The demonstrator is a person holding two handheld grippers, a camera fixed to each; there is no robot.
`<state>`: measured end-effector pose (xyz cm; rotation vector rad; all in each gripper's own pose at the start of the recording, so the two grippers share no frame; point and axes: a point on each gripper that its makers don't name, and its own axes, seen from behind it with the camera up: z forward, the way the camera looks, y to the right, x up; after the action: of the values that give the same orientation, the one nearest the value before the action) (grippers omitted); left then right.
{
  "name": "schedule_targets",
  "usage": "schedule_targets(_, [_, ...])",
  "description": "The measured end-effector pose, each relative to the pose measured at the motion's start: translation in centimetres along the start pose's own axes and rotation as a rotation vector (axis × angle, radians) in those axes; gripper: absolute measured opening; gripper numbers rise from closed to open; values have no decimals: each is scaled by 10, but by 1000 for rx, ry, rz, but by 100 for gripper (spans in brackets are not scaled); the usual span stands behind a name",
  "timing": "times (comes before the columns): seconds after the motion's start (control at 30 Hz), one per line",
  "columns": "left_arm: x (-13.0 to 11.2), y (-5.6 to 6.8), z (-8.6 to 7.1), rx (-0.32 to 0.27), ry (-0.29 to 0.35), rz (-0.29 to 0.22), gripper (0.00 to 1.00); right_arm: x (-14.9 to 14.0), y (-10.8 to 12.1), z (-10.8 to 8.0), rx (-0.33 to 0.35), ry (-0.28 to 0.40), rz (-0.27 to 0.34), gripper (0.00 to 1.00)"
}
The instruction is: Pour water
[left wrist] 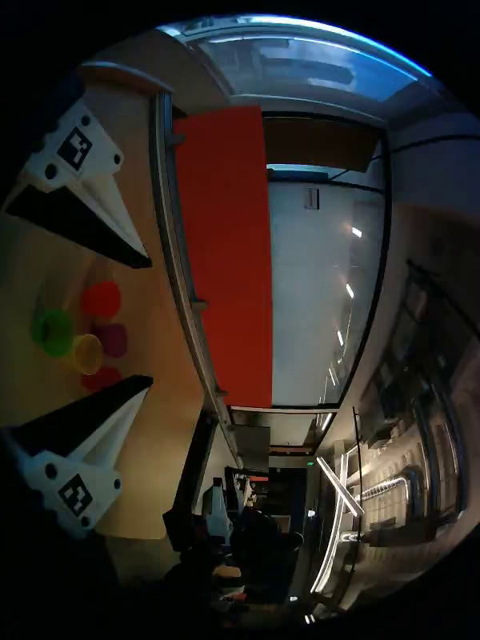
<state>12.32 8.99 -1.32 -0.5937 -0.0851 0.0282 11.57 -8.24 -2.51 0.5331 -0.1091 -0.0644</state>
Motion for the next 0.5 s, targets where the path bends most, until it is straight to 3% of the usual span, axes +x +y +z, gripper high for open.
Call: schedule_targets(0.5, [-26,3,5,-67,-59,32,100,-25,-8,-2,81,-74,-34,100])
